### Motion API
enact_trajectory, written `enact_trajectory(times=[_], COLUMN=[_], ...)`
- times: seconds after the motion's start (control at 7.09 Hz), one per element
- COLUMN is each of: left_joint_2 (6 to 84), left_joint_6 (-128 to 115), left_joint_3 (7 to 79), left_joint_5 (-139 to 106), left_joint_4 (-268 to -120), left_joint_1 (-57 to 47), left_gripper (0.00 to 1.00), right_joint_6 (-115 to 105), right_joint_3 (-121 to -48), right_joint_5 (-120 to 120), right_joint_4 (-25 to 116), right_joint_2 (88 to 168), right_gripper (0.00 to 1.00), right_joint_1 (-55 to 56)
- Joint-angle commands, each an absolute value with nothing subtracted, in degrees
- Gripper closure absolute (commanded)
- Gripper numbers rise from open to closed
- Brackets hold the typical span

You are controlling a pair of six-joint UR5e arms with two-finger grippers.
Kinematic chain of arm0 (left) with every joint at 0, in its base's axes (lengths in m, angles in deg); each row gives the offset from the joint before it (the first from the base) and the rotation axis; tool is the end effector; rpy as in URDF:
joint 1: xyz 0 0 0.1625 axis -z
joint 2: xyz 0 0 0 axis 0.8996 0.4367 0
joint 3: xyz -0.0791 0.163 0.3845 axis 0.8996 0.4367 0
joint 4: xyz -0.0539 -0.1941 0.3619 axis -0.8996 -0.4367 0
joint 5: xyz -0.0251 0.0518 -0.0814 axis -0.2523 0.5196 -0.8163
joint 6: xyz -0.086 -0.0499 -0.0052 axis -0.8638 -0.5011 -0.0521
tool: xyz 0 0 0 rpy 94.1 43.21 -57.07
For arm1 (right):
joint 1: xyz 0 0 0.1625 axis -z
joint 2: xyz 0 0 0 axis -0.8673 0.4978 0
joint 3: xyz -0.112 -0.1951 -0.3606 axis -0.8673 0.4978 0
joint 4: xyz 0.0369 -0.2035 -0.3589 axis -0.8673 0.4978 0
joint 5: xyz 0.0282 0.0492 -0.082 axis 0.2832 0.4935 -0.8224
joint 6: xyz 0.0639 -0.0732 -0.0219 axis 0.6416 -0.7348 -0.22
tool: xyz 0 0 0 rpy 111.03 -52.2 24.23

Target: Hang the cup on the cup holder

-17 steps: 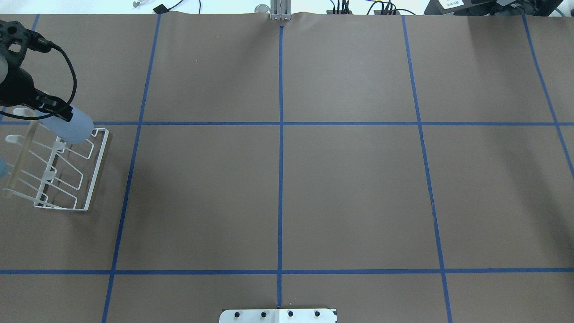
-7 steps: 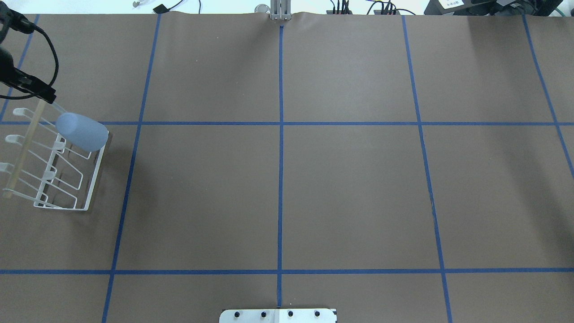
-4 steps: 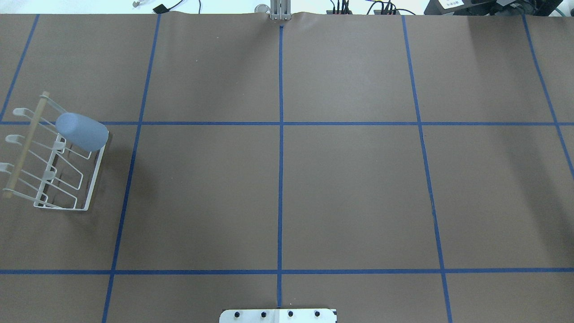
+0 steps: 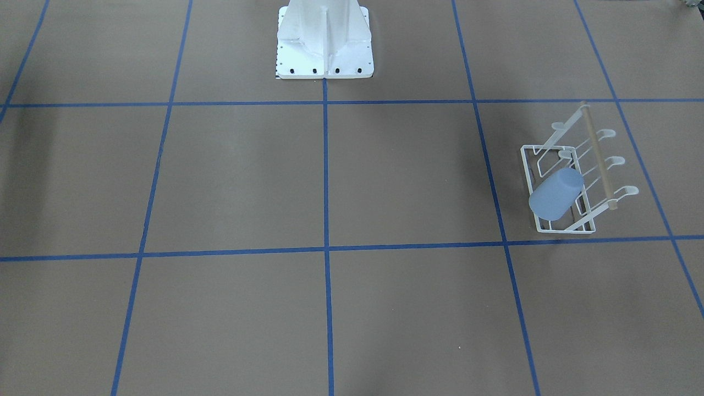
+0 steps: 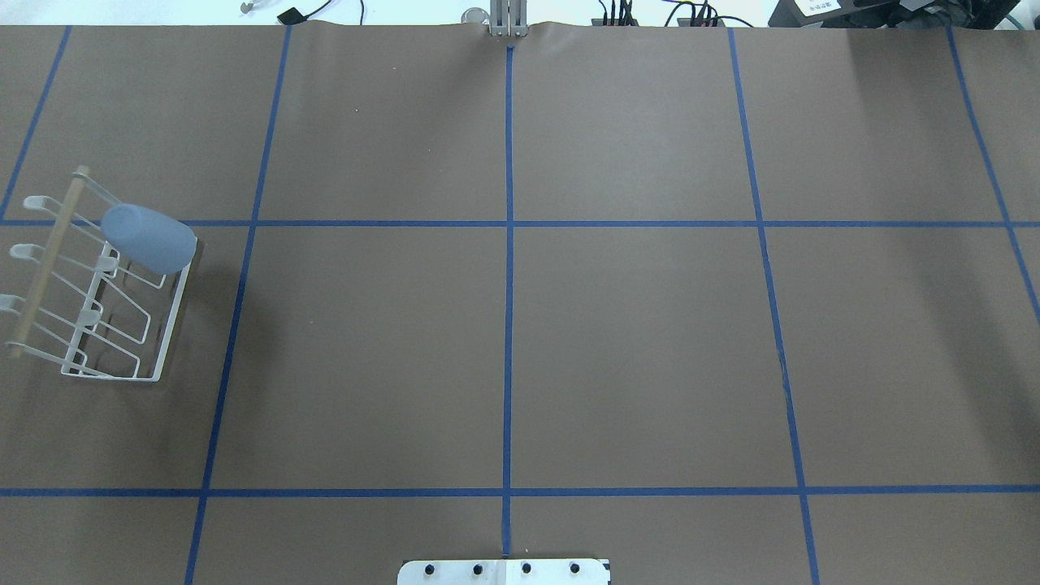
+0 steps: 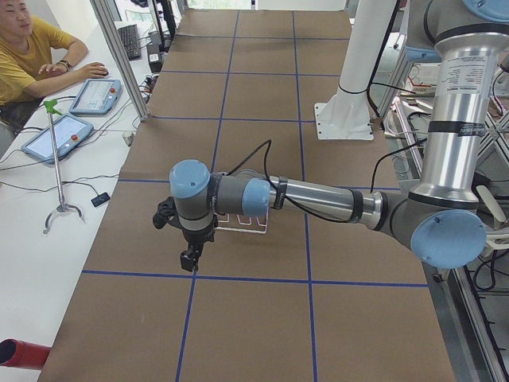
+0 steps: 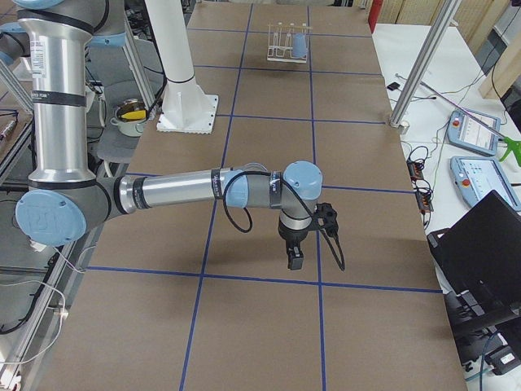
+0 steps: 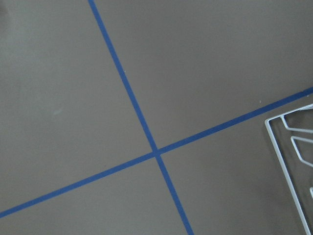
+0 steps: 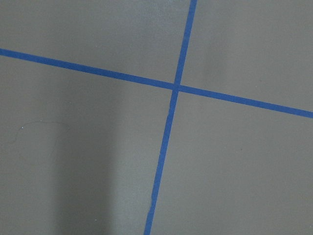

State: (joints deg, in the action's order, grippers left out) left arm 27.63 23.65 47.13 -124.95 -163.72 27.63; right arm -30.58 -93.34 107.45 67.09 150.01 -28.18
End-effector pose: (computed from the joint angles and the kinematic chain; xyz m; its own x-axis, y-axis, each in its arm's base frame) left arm -0.0845 -0.5089 0.6060 0.7457 0.2856 -0.6019 -0.1759 0.9558 0.2356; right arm 0.0551 -0.4749 0.5967 0.7492 -0.1891 0.6347 0.1486 0.9819 0.1170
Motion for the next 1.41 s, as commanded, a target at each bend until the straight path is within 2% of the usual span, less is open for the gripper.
enact_trajectory(times=[0.0, 1.27], left_joint_2=[20.8, 19.5], left_joint_6=[23.0, 23.1], left_joint_3=[52.4, 52.1], left_joint_5=[-123.5, -123.4], left_joint_4=[-164.0, -163.9], left_joint_1=[29.3, 29.2], left_gripper=[0.02, 0.02], right_joint_6=[-26.9, -25.0], right_joint_3=[-94.0, -94.3], right_joint_5=[107.3, 107.2], right_joint_4=[67.1, 67.1], right_joint_2=[149.8, 149.4], right_gripper=[0.0, 0.0], right_joint_1=[-28.2, -28.2])
